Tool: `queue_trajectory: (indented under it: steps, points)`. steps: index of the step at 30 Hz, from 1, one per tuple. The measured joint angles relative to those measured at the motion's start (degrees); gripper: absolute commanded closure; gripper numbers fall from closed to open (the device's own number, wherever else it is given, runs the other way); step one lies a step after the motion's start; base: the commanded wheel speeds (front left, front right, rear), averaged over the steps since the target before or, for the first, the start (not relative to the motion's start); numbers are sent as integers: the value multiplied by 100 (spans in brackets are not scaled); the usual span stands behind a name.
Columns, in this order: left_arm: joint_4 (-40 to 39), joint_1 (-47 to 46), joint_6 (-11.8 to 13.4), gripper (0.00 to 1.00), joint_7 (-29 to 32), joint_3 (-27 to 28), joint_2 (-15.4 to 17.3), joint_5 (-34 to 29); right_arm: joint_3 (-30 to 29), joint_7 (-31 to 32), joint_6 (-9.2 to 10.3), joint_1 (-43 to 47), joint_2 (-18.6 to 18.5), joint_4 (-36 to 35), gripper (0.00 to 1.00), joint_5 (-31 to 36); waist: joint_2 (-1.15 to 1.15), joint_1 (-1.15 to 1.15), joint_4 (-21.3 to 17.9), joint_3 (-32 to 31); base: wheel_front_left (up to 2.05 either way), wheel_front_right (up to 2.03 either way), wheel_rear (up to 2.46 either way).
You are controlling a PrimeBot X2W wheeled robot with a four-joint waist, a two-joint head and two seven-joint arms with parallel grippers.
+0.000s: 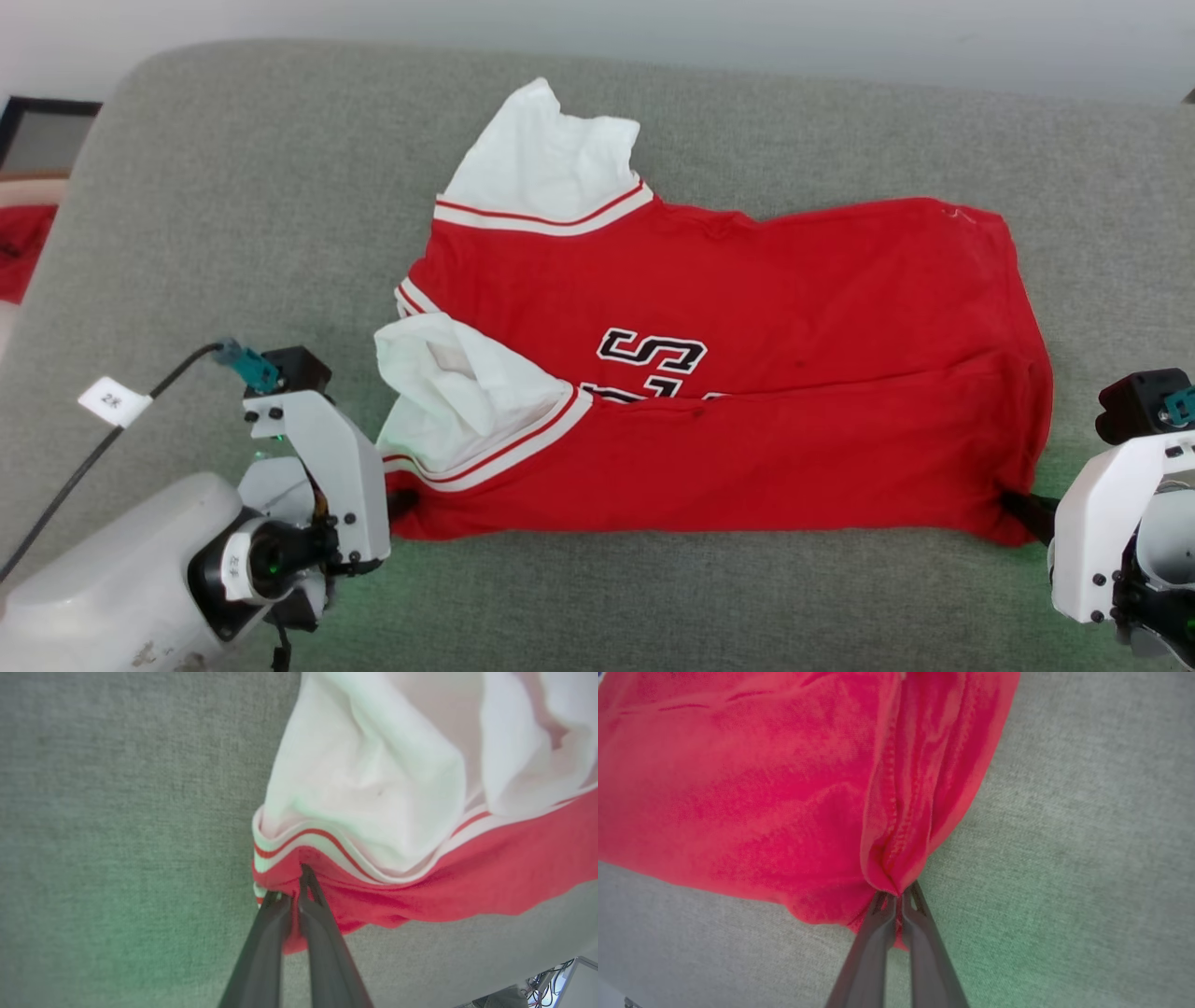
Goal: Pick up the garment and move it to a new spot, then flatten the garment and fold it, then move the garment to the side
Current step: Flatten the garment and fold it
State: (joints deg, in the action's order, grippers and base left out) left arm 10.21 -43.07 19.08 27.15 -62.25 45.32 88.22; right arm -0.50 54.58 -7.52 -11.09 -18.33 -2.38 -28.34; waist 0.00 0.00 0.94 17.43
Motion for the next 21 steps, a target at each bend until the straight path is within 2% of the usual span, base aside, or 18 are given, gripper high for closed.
queue_trajectory:
  steps: [10, 21]
  points:
    - [-318, 118, 70, 100, 40, -37, 169, 7, -94, 250, 0, 274, -130, -275, 100, -188, 0, 0, 2, -332, 0, 0, 0]
    - [-1031, 386, 454, 100, 163, -160, 464, 27, -242, 586, 0, 877, -174, -738, 100, -283, 0, 0, 31, -689, 0, 0, 0]
